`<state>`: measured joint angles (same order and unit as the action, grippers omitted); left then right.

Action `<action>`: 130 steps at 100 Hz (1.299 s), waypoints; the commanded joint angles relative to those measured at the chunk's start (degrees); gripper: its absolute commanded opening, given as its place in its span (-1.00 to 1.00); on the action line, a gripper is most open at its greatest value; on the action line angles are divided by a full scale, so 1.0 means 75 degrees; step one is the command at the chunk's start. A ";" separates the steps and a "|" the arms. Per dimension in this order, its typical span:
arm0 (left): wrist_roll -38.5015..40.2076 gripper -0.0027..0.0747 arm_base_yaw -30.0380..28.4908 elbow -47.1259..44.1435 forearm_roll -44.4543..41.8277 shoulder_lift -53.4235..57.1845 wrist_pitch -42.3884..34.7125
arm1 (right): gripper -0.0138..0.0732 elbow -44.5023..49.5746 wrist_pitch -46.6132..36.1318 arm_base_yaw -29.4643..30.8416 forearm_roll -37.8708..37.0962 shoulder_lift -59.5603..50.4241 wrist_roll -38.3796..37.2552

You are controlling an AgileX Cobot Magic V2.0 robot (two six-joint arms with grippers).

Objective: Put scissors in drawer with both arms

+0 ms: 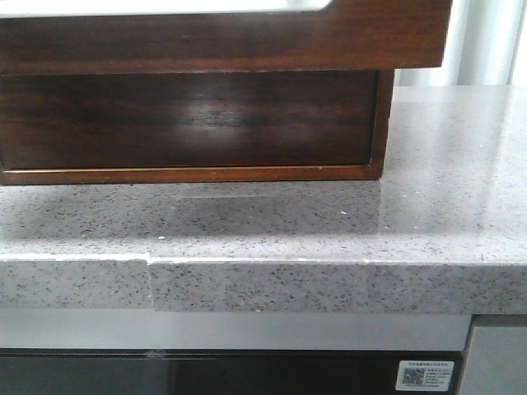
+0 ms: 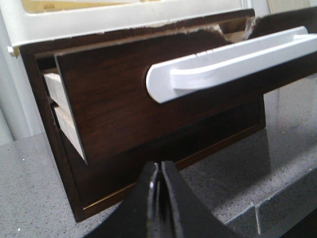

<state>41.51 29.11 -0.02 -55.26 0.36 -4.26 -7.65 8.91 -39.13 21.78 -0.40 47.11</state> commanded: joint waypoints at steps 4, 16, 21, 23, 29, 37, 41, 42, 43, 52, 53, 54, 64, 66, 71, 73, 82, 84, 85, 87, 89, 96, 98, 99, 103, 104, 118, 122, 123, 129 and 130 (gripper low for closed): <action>0.0094 -0.98 0.0066 0.0028 0.0133 0.0212 -0.0307 | -0.82 -0.0083 -0.0557 0.0007 0.0095 0.0164 -0.0028; 0.0094 -0.98 0.0066 -0.0051 0.0133 0.0212 -0.0307 | -0.82 -0.0021 -0.0539 0.0007 0.0095 0.0164 -0.0028; 0.0094 -0.98 0.0066 -0.0050 0.0133 0.0212 -0.0307 | -0.82 -0.0021 -0.0539 0.0007 0.0095 0.0164 -0.0028; 0.0094 -0.98 0.0066 -0.0050 0.0133 0.0212 -0.0307 | -0.82 -0.0021 -0.0539 0.0007 0.0095 0.0164 -0.0028; 0.0094 -0.98 0.0066 -0.0050 0.0133 0.0212 -0.0307 | -0.82 -0.0021 -0.0539 0.0007 0.0095 0.0164 -0.0028; 0.0094 -0.98 0.0066 -0.0050 0.0133 0.0212 -0.0307 | -0.82 -0.0021 -0.0539 0.0007 0.0095 0.0164 -0.0028; 0.0094 -0.98 0.0066 -0.0050 0.0133 0.0212 -0.0307 | -0.82 -0.0021 -0.0539 0.0007 0.0095 0.0164 -0.0028; 0.0094 -0.98 0.0066 -0.0050 0.0133 0.0212 -0.0307 | -0.82 -0.0021 -0.0539 0.0007 0.0095 0.0164 -0.0028; 0.0094 -0.98 0.0066 -0.0050 0.0133 0.0212 -0.0307 | -0.82 -0.0021 -0.0539 0.0007 0.0095 0.0164 -0.0028; 0.0094 -0.98 0.0066 -0.0050 0.0133 0.0212 -0.0040 | -0.82 -0.0021 -0.0539 0.0007 0.0095 0.0164 -0.0028; 0.0094 -0.98 0.0066 -0.0050 0.0133 0.0212 -0.0017 | -0.82 -0.0021 -0.0539 0.0007 0.0095 0.0164 -0.0028; 0.0094 -0.98 0.0066 -0.0050 0.0148 0.0212 0.0033 | -0.82 -0.0021 -0.0539 0.0007 0.0095 0.0164 -0.0028; 0.0094 -0.98 0.0066 -0.0050 0.0664 0.0212 0.0164 | -0.82 -0.0021 -0.0539 0.0007 0.0095 0.0164 -0.0028; 0.0035 -0.98 0.0066 -0.0050 0.0963 0.0212 0.0164 | -0.82 -0.0021 -0.0539 0.0007 0.0095 0.0164 -0.0028; -0.0348 -0.98 0.0066 -0.0081 0.1743 0.0212 0.0041 | -0.82 -0.0021 -0.0539 0.0007 0.0095 0.0164 -0.0028; -0.0581 -0.98 0.0066 -0.0108 0.2004 0.0212 -0.0025 | -0.82 -0.0021 -0.0539 0.0007 0.0095 0.0164 -0.0028; -0.1574 -0.98 -0.0086 -0.0104 0.2815 0.0212 -0.0085 | -0.82 -0.0021 -0.0539 0.0007 0.0095 0.0164 -0.0028; -0.1911 -0.98 -0.0140 -0.0104 0.3120 0.0212 -0.0089 | -0.82 -0.0021 -0.0539 0.0007 0.0095 0.0164 -0.0028; -0.2173 -0.98 -0.0159 -0.0104 0.3239 0.0212 -0.0089 | -0.82 -0.0021 -0.0539 0.0007 0.0095 0.0164 -0.0028; -0.2601 -0.98 -0.0225 -0.0104 0.3653 0.0212 -0.0089 | -0.82 -0.0021 -0.0539 0.0007 0.0095 0.0164 -0.0028; -0.2918 -0.98 -0.0299 -0.0104 0.4134 0.0212 -0.0089 | -0.82 -0.0021 -0.0539 0.0007 0.0095 0.0164 -0.0028; -0.4771 -0.98 -0.0624 -0.0104 0.5872 0.0212 -0.0148 | -0.82 -0.0021 -0.0539 0.0007 0.0095 0.0164 -0.0028; -0.5356 -0.98 -0.0747 -0.0104 0.6399 0.0212 -0.0158 | -0.82 -0.0021 -0.0539 0.0007 0.0095 0.0164 -0.0028; -0.5743 -0.98 -0.0792 -0.0104 0.6571 0.0212 -0.0181 | -0.82 -0.0021 -0.0539 0.0007 0.0095 0.0164 -0.0028; -0.6651 -0.98 -0.1066 -0.0104 0.7555 0.0212 -0.0239 | -0.82 -0.0021 -0.0539 0.0007 0.0095 0.0164 -0.0028; -0.6962 -0.98 -0.1111 -0.0104 0.7844 0.0212 -0.0254 | -0.82 -0.0021 -0.0539 0.0007 0.0095 0.0164 -0.0028; -0.7650 -0.98 -0.1945 -0.0182 0.8872 0.0227 -0.0463 | -0.82 -0.0021 -0.0539 0.0007 0.0095 0.0164 -0.0028; -0.7618 -0.98 -0.2188 -0.0182 0.8874 0.0227 -0.0463 | -0.82 -0.0021 -0.0539 0.0007 0.0095 0.0164 -0.0028; -0.7588 -0.98 -0.2227 -0.0182 0.8874 0.0227 -0.0449 | -0.82 -0.0021 -0.0539 0.0007 0.0095 0.0164 -0.0028; -0.7497 -0.98 -0.2572 -0.0182 0.8874 0.0227 -0.0322 | -0.82 -0.0021 -0.0539 0.0007 0.0095 0.0164 -0.0028; -0.7499 -0.98 -0.2611 -0.0182 0.8887 0.0227 -0.0306 | -0.82 -0.0021 -0.0539 0.0007 0.0095 0.0164 -0.0028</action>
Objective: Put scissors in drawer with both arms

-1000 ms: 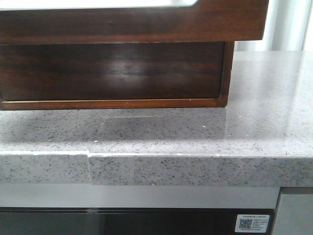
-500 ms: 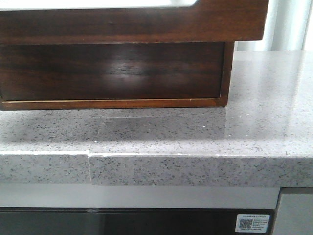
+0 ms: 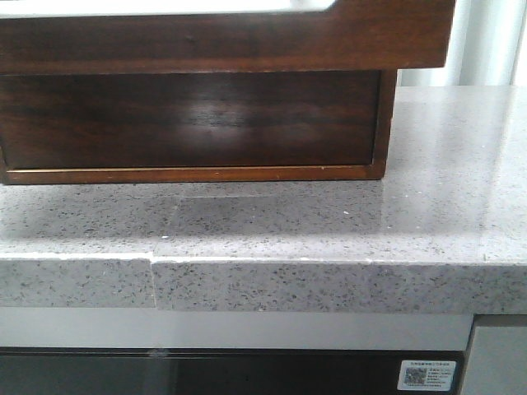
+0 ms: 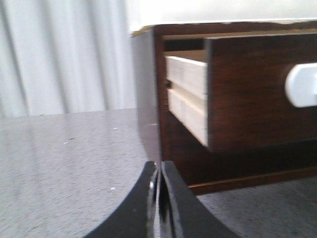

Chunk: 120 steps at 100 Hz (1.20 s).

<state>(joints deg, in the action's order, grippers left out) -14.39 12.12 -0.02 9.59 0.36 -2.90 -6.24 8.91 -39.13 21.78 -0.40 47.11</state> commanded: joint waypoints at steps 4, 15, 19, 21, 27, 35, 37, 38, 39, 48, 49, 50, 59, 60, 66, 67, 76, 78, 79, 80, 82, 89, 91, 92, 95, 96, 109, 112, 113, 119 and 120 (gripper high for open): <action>-0.0046 -0.98 -0.0589 -0.0182 0.0238 0.0227 -0.0400 | -0.82 -0.0208 -0.0539 0.0007 0.0095 0.0164 -0.0028; -0.0046 -0.98 -0.1195 -0.0182 0.0560 0.0227 -0.0046 | -0.82 -0.0208 -0.0539 0.0007 0.0095 0.0164 -0.0028; -0.0046 -0.98 -0.1330 -0.0182 0.0624 0.0227 0.0049 | -0.82 -0.0208 -0.0539 0.0007 0.0095 0.0164 -0.0028; -0.0005 -0.98 -0.1410 -0.0182 0.0624 0.0235 0.0111 | -0.82 -0.0208 -0.0539 0.0007 0.0095 0.0164 -0.0028; 0.0229 -0.98 -0.1609 -0.0182 0.0558 0.0235 0.0386 | -0.82 -0.0208 -0.0539 0.0007 0.0095 0.0164 -0.0028; 0.0711 -0.98 -0.1706 -0.0186 0.0247 0.0235 0.0841 | -0.82 -0.0208 -0.0539 0.0007 0.0095 0.0164 -0.0028; 0.0890 -0.98 -0.1706 -0.0186 0.0164 0.0235 0.0979 | -0.82 -0.0208 -0.0539 0.0007 0.0095 0.0164 -0.0028; 0.0958 -0.98 -0.1706 -0.0186 0.0061 0.0235 0.1028 | -0.82 -0.0208 -0.0539 0.0007 0.0095 0.0164 -0.0028; 0.1093 -0.98 -0.1706 -0.0186 0.0008 0.0235 0.1121 | -0.82 -0.0208 -0.0539 0.0007 0.0095 0.0164 -0.0028; 0.1657 -0.98 -0.1706 -0.0200 -0.0529 0.0235 0.1620 | -0.82 -0.0208 -0.0539 0.0007 0.0095 0.0164 -0.0028; 0.1714 -0.98 -0.1706 -0.0200 -0.0566 0.0235 0.1650 | -0.82 -0.0208 -0.0539 0.0007 0.0095 0.0164 -0.0028; 0.1737 -0.98 -0.1706 -0.0200 -0.0568 0.0235 0.1722 | -0.82 -0.0208 -0.0539 0.0007 0.0095 0.0164 -0.0028; 0.1754 -0.98 -0.1706 -0.0200 -0.0582 0.0235 0.2220 | -0.82 -0.0208 -0.0539 0.0007 0.0095 0.0164 -0.0028; 0.1754 -0.98 -0.1706 -0.0200 -0.0589 0.0235 0.2320 | -0.82 -0.0208 -0.0539 0.0007 0.0095 0.0164 -0.0028; 0.1784 -0.98 -0.1706 -0.0200 -0.0602 0.0235 0.2735 | -0.82 -0.0208 -0.0539 0.0007 0.0095 0.0164 -0.0028; 0.1784 -0.98 -0.1706 -0.0200 -0.0602 0.0235 0.2745 | -0.82 -0.0208 -0.0539 0.0007 0.0095 0.0164 -0.0028; 0.1868 -0.98 -0.1706 -0.0200 -0.0626 0.0235 0.2735 | -0.82 -0.0208 -0.0539 0.0007 0.0095 0.0164 -0.0028; 0.1868 -0.98 -0.1706 -0.0200 -0.0626 0.0235 0.2735 | -0.82 -0.0208 -0.0539 0.0007 0.0095 0.0164 -0.0028; 0.1868 -0.98 -0.1706 -0.0200 -0.0626 0.0235 0.2750 | -0.82 -0.0208 -0.0539 0.0007 0.0095 0.0164 -0.0028; 0.1868 -0.98 -0.1690 -0.0200 -0.0626 0.0235 0.2750 | -0.82 -0.0208 -0.0539 0.0007 0.0095 0.0164 -0.0028; 0.1868 -0.98 -0.1689 -0.0200 -0.0626 0.0235 0.2791 | -0.82 -0.0208 -0.0539 0.0007 0.0095 0.0164 -0.0028; 0.1868 -0.98 -0.1689 -0.0200 -0.0626 0.0235 0.2818 | -0.82 -0.0208 -0.0539 0.0007 0.0095 0.0164 -0.0028; 0.1868 -0.98 -0.1689 -0.0200 -0.0626 0.0235 0.2803 | -0.82 -0.0208 -0.0539 0.0007 0.0095 0.0164 -0.0028; 0.1868 -0.98 -0.1689 -0.0200 -0.0626 0.0235 0.2803 | -0.82 -0.0208 -0.0539 0.0007 0.0095 0.0164 -0.0028; 0.1868 -0.98 -0.1689 -0.0200 -0.0626 0.0235 0.2803 | -0.82 -0.0208 -0.0539 0.0007 0.0095 0.0164 -0.0028; 0.1868 -0.98 -0.1689 -0.0200 -0.0626 0.0235 0.2803 | -0.82 -0.0208 -0.0539 0.0007 0.0095 0.0164 -0.0028; 0.1868 -0.98 -0.1689 -0.0200 -0.0626 0.0235 0.2803 | -0.82 -0.0208 -0.0539 0.0007 0.0095 0.0164 -0.0028; 0.1868 -0.98 -0.1689 -0.0200 -0.0626 0.0235 0.2803 | -0.82 -0.0208 -0.0539 0.0007 0.0095 0.0164 -0.0028; 0.1868 -0.98 -0.1689 -0.0200 -0.0626 0.0235 0.2803 | -0.82 -0.0208 -0.0539 0.0007 0.0095 0.0164 -0.0028; 0.1868 -0.98 -0.1689 -0.0200 -0.0626 0.0235 0.2803 | -0.82 -0.0208 -0.0539 0.0007 0.0095 0.0164 -0.0028; 0.1868 -0.98 -0.1689 -0.0200 -0.0626 0.0235 0.2803 | -0.82 -0.0208 -0.0539 0.0007 0.0095 0.0164 -0.0028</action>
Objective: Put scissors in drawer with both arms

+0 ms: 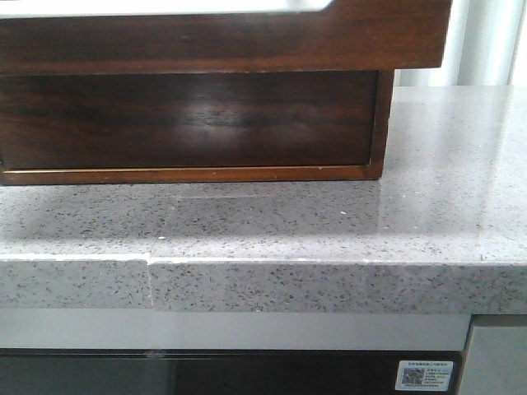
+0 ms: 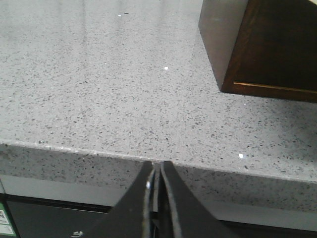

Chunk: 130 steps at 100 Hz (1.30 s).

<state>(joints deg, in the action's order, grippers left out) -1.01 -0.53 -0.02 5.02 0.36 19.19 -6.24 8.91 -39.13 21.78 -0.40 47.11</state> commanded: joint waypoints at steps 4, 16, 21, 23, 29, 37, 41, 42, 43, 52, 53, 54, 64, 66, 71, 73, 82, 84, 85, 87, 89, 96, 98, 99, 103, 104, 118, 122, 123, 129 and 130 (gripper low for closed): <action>0.0084 -0.98 -0.0003 -0.0200 -0.0016 0.0235 -0.0142 | -0.82 -0.0208 -0.0539 0.0007 0.0095 0.0164 -0.0028; 0.0084 -0.98 -0.0003 -0.0200 -0.0016 0.0235 -0.0142 | -0.82 -0.0208 -0.0539 0.0007 0.0095 0.0164 -0.0028; 0.0084 -0.98 -0.0003 -0.0200 -0.0016 0.0235 -0.0142 | -0.82 -0.0208 -0.0539 0.0007 0.0095 0.0164 -0.0028; 0.0084 -0.98 -0.0003 -0.0200 -0.0016 0.0235 -0.0142 | -0.82 -0.0208 -0.0539 0.0007 0.0095 0.0164 -0.0028; 0.0084 -0.98 -0.0003 -0.0200 -0.0016 0.0235 -0.0142 | -0.82 -0.0208 -0.0539 0.0007 0.0095 0.0164 -0.0028; 0.0084 -0.98 -0.0003 -0.0200 -0.0016 0.0235 -0.0142 | -0.82 -0.0208 -0.0539 0.0007 0.0095 0.0164 -0.0028; 0.0084 -0.98 -0.0003 -0.0200 -0.0016 0.0235 -0.0142 | -0.82 -0.0208 -0.0539 0.0007 0.0095 0.0164 -0.0028; 0.0084 -0.98 -0.0003 -0.0200 -0.0016 0.0235 -0.0142 | -0.82 -0.0208 -0.0539 0.0007 0.0095 0.0164 -0.0028; 0.0084 -0.98 -0.0003 -0.0200 -0.0016 0.0235 -0.0142 | -0.82 -0.0208 -0.0539 0.0007 0.0095 0.0164 -0.0028; 0.0084 -0.98 -0.0003 -0.0200 -0.0016 0.0235 -0.0142 | -0.82 -0.0208 -0.0626 0.0007 0.0079 0.0164 -0.0028; 0.0084 -0.98 -0.0003 -0.0200 -0.0016 0.0235 -0.0142 | -0.82 -0.0208 -0.0680 0.0007 0.0031 0.0164 -0.0028; 0.0084 -0.98 -0.0003 -0.0200 -0.0016 0.0235 -0.0142 | -0.82 -0.0204 -0.0718 0.0007 0.0005 0.0164 -0.0028; 0.0084 -0.98 -0.0003 -0.0200 -0.0016 0.0235 -0.0142 | -0.82 -0.0190 -0.1188 0.0039 -0.0622 0.0164 -0.0028; 0.0084 -0.98 -0.0003 -0.0200 -0.0016 0.0235 -0.0142 | -0.82 -0.0190 -0.1188 0.0070 -0.0907 0.0164 -0.0028; 0.0084 -0.98 -0.0003 -0.0200 -0.0016 0.0235 -0.0142 | -0.82 -0.0190 -0.1359 0.0205 -0.1654 0.0164 -0.0042; 0.0084 -0.98 -0.0003 -0.0200 -0.0016 0.0235 -0.0142 | -0.82 -0.0190 -0.1462 0.0289 -0.1865 0.0164 -0.0088; 0.0084 -0.98 -0.0003 -0.0200 -0.0016 0.0235 -0.0142 | -0.82 -0.0153 -0.1917 0.0882 -0.2123 0.0164 -0.0991; 0.0084 -0.98 -0.0003 -0.0200 -0.0016 0.0235 -0.0142 | -0.82 -0.0117 -0.2048 0.1067 -0.2191 0.0164 -0.1306; 0.0084 -0.98 -0.0003 -0.0200 -0.0016 0.0235 -0.0142 | -0.82 -0.0102 -0.2091 0.1130 -0.2220 0.0164 -0.1413; 0.0084 -0.98 -0.0003 -0.0200 -0.0016 0.0235 -0.0142 | -0.82 -0.0043 -0.2239 0.1323 -0.2330 0.0164 -0.1741; 0.0084 -0.98 -0.0003 -0.0200 -0.0016 0.0235 -0.0142 | -0.82 0.0023 -0.2399 0.1524 -0.2454 0.0164 -0.2127; 0.0084 -0.98 -0.0003 -0.0200 -0.0016 0.0235 -0.0142 | -0.82 0.0315 -0.3026 0.2226 -0.2970 0.0164 -0.3566; 0.0084 -0.98 -0.0003 -0.0200 -0.0016 0.0235 -0.0142 | -0.82 0.0410 -0.3219 0.2446 -0.3165 0.0164 -0.4017; 0.0084 -0.98 -0.0003 -0.0200 -0.0016 0.0235 -0.0142 | -0.82 0.0441 -0.3276 0.2519 -0.3235 0.0164 -0.4166; 0.0084 -0.98 -0.0003 -0.0200 -0.0016 0.0235 -0.0142 | -0.82 0.0617 -0.3575 0.2971 -0.3634 0.0164 -0.5063; 0.0084 -0.98 -0.0003 -0.0200 -0.0016 0.0235 -0.0142 | -0.82 0.0670 -0.3648 0.3119 -0.3742 0.0164 -0.5371; 0.0084 -0.98 -0.0003 -0.0200 -0.0016 0.0235 -0.0142 | -0.82 0.1024 -0.3834 0.4362 -0.4680 0.0164 -0.8382; 0.0084 -0.98 -0.0003 -0.0200 -0.0016 0.0235 -0.0142 | -0.82 0.1024 -0.3598 0.4684 -0.4860 0.0164 -0.9043; 0.0084 -0.98 -0.0003 -0.0200 -0.0016 0.0235 -0.0142 | -0.82 0.1024 -0.3559 0.4783 -0.4913 0.0164 -0.9106; 0.0084 -0.98 -0.0003 -0.0200 -0.0016 0.0235 -0.0142 | -0.82 0.1024 -0.3411 0.5136 -0.4929 0.0164 -0.9236; 0.0084 -0.98 -0.0003 -0.0200 -0.0016 0.0235 -0.0142 | -0.82 0.1024 -0.3370 0.5212 -0.4929 0.0164 -0.9236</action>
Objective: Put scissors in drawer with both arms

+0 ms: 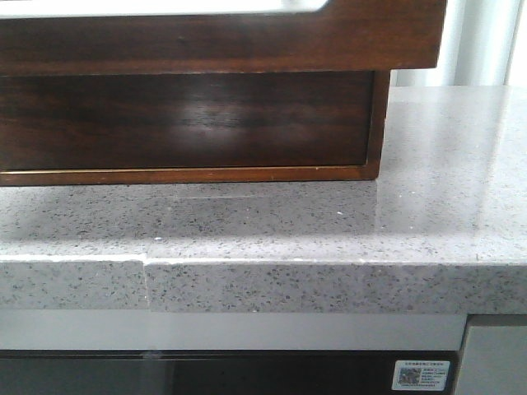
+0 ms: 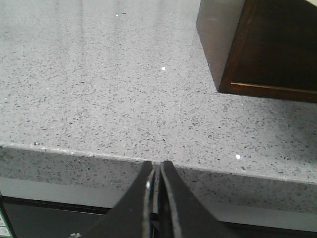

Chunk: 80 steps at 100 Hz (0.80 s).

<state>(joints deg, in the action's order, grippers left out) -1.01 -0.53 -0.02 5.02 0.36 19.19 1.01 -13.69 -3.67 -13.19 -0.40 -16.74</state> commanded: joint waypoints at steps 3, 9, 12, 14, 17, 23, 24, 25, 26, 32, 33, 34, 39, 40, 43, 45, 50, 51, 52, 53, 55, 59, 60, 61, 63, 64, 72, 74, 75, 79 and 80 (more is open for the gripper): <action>0.0084 -0.98 -0.0003 -0.0200 -0.0016 0.0235 -0.0142 | -0.82 0.0057 -0.0230 0.0623 -0.0268 0.0164 -0.0723; 0.0084 -0.98 -0.0003 -0.0200 -0.0016 0.0235 -0.0142 | -0.82 0.0057 0.0180 0.0873 -0.0268 0.0164 -0.0723; 0.0084 -0.98 -0.0003 -0.0200 -0.0016 0.0235 -0.0142 | -0.82 0.0057 0.0538 0.1010 -0.0254 0.0164 -0.0723; 0.0084 -0.98 -0.0003 -0.0200 -0.0016 0.0235 -0.0142 | -0.82 0.0057 0.0789 0.1078 -0.0237 0.0147 -0.0723; 0.0084 -0.98 -0.0003 -0.0200 -0.0016 0.0235 -0.0142 | -0.82 0.0057 0.1132 0.1149 -0.0172 0.0102 -0.0708; 0.0084 -0.98 -0.0003 -0.0200 -0.0016 0.0235 -0.0142 | -0.82 0.0057 0.1969 0.1276 0.0081 -0.0099 -0.0498; 0.0084 -0.98 -0.0003 -0.0200 -0.0016 0.0235 -0.0142 | -0.82 0.0057 0.2068 0.1292 0.0135 -0.0130 -0.0433; 0.0084 -0.98 -0.0003 -0.0200 -0.0016 0.0235 -0.0142 | -0.82 0.0057 0.2165 0.1306 0.0265 -0.0161 -0.0360; 0.0084 -0.98 -0.0003 -0.0200 -0.0016 0.0235 -0.0142 | -0.82 0.0072 0.2342 0.1341 0.0337 -0.0191 -0.0282; 0.0084 -0.98 -0.0003 -0.0200 -0.0016 0.0235 -0.0142 | -0.82 0.0070 0.2913 0.1463 0.1000 -0.0177 0.0527; 0.0084 -0.98 -0.0003 -0.0200 -0.0016 0.0235 -0.0142 | -0.82 0.0070 0.3049 0.1490 0.1062 -0.0177 0.0611; 0.0084 -0.98 -0.0003 -0.0200 -0.0016 0.0235 -0.0142 | -0.82 0.0070 0.3117 0.1505 0.1116 -0.0177 0.0765; 0.0084 -0.98 -0.0003 -0.0200 -0.0016 0.0235 -0.0142 | -0.82 0.0070 0.3604 0.1554 0.1376 -0.0177 0.1094; 0.0084 -0.98 -0.0003 -0.0187 -0.0016 0.0235 -0.0142 | -0.82 0.0070 0.3734 0.1554 0.1377 -0.0177 0.1113; 0.0084 -0.98 -0.0003 -0.0187 -0.0016 0.0235 -0.0142 | -0.82 0.0070 0.3997 0.1554 0.1377 -0.0177 0.1143; 0.0084 -0.98 -0.0003 -0.0187 -0.0016 0.0235 -0.0142 | -0.82 0.0070 0.4132 0.1554 0.1377 -0.0177 0.1227; 0.0084 -0.98 -0.0003 -0.0187 -0.0016 0.0235 -0.0142 | -0.82 0.0070 0.4097 0.1554 0.1377 -0.0177 0.1273; 0.0084 -0.98 -0.0003 -0.0187 -0.0016 0.0235 -0.0142 | -0.82 0.0070 0.4083 0.1554 0.1377 -0.0177 0.1273; 0.0084 -0.98 -0.0003 -0.0187 -0.0016 0.0235 -0.0142 | -0.82 0.0070 0.4085 0.1554 0.1377 -0.0177 0.1273; 0.0084 -0.98 -0.0003 -0.0187 -0.0016 0.0235 -0.0142 | -0.82 0.0070 0.4085 0.1554 0.1377 -0.0177 0.1273; 0.0084 -0.98 -0.0003 -0.0187 -0.0016 0.0235 -0.0142 | -0.82 0.0070 0.4085 0.1554 0.1377 -0.0177 0.1284; 0.0084 -0.98 -0.0003 -0.0187 -0.0016 0.0235 -0.0142 | -0.82 0.0070 0.4085 0.1554 0.1377 -0.0177 0.1301; 0.0084 -0.98 -0.0003 -0.0187 -0.0016 0.0235 -0.0142 | -0.82 0.0070 0.4085 0.1554 0.1377 -0.0177 0.1301; 0.0084 -0.98 -0.0003 -0.0187 -0.0016 0.0235 -0.0142 | -0.82 0.0070 0.4085 0.1554 0.1377 -0.0177 0.1301; 0.0084 -0.98 -0.0003 -0.0187 -0.0016 0.0235 -0.0142 | -0.82 0.0070 0.4085 0.1554 0.1377 -0.0177 0.1301; 0.0084 -0.98 -0.0003 -0.0187 -0.0016 0.0235 -0.0142 | -0.82 0.0070 0.4085 0.1554 0.1377 -0.0177 0.1301; 0.0084 -0.98 -0.0003 -0.0187 -0.0016 0.0235 -0.0142 | -0.82 0.0070 0.4085 0.1554 0.1377 -0.0177 0.1301; 0.0084 -0.98 -0.0003 -0.0187 -0.0016 0.0235 -0.0142 | -0.82 0.0070 0.4085 0.1554 0.1377 -0.0177 0.1301; 0.0084 -0.98 -0.0003 -0.0187 -0.0016 0.0235 -0.0142 | -0.82 0.0070 0.4085 0.1554 0.1377 -0.0177 0.1301; 0.0084 -0.98 -0.0003 -0.0187 -0.0016 0.0235 -0.0142 | -0.82 0.0070 0.4085 0.1554 0.1377 -0.0177 0.1301; 0.0084 -0.98 -0.0003 -0.0187 -0.0016 0.0235 -0.0142 | -0.82 0.0070 0.4085 0.1554 0.1377 -0.0177 0.1301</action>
<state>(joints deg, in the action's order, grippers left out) -1.01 -0.53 0.00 4.90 0.36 19.28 1.01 18.11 7.66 -3.28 -0.50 -7.76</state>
